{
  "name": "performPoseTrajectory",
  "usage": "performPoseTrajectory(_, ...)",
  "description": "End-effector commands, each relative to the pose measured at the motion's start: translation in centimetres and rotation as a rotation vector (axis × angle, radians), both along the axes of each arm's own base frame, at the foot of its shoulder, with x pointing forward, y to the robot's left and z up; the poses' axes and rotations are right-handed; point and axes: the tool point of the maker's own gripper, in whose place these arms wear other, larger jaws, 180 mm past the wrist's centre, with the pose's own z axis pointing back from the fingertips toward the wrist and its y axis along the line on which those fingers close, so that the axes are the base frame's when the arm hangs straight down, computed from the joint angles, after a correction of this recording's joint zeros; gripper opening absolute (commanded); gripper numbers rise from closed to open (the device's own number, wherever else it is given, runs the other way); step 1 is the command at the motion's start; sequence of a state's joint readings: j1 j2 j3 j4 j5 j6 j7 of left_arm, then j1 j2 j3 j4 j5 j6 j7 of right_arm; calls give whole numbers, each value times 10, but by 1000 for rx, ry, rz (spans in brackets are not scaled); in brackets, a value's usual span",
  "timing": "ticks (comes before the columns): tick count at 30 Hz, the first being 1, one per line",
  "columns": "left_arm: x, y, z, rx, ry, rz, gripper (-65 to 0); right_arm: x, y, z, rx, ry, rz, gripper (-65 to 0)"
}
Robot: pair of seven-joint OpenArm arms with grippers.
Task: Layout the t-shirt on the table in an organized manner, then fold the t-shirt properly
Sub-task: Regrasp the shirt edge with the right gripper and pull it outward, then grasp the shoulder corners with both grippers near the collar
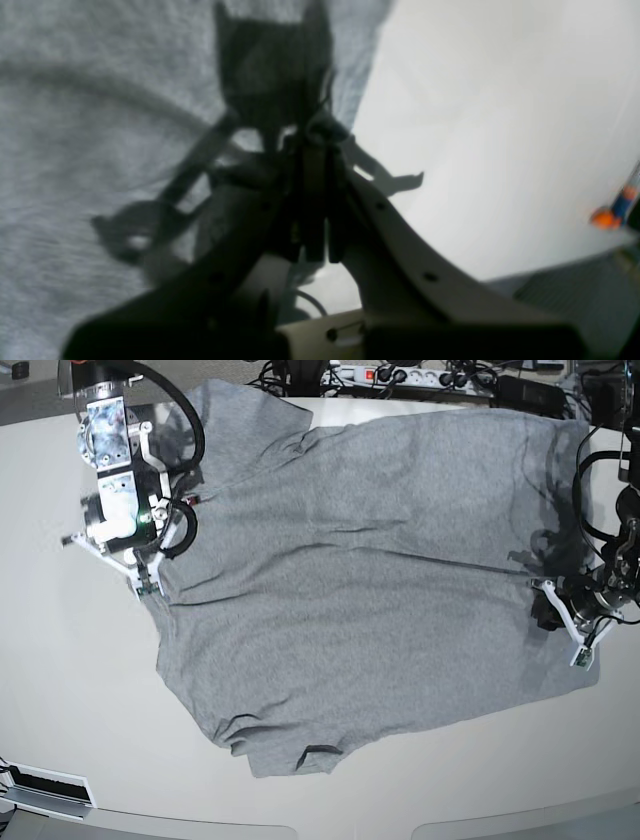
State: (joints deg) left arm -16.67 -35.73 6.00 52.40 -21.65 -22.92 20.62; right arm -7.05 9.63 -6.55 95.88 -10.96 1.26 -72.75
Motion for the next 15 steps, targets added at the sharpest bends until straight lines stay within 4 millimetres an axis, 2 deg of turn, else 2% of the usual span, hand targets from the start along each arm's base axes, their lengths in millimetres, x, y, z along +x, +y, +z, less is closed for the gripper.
performPoseTrajectory(1, 14, 8, 20, -4, -60, 11, -650, 7, -12, 11, -54, -32, -17, -577)
performPoseTrajectory(4, 15, 7, 21, -11, -62, 14, -650, 8, -31, 21, -169, -60, -43, -428)
performPoseTrajectory(6, 15, 7, 21, -9, -61, 14, -650, 13, -43, 30, -231, -102, -73, -376)
performPoseTrajectory(11, 12, 6, 20, -8, -19, -15, -650, 24, -65, 49, -320, -162, -101, -374)
performPoseTrajectory(13, 6, -11, 21, -70, 29, -91, -650, 30, -66, 50, -301, -174, -81, -374)
performPoseTrajectory(15, 2, -27, 29, -129, 35, -164, -650, 37, -56, 44, -227, -163, -20, -378)
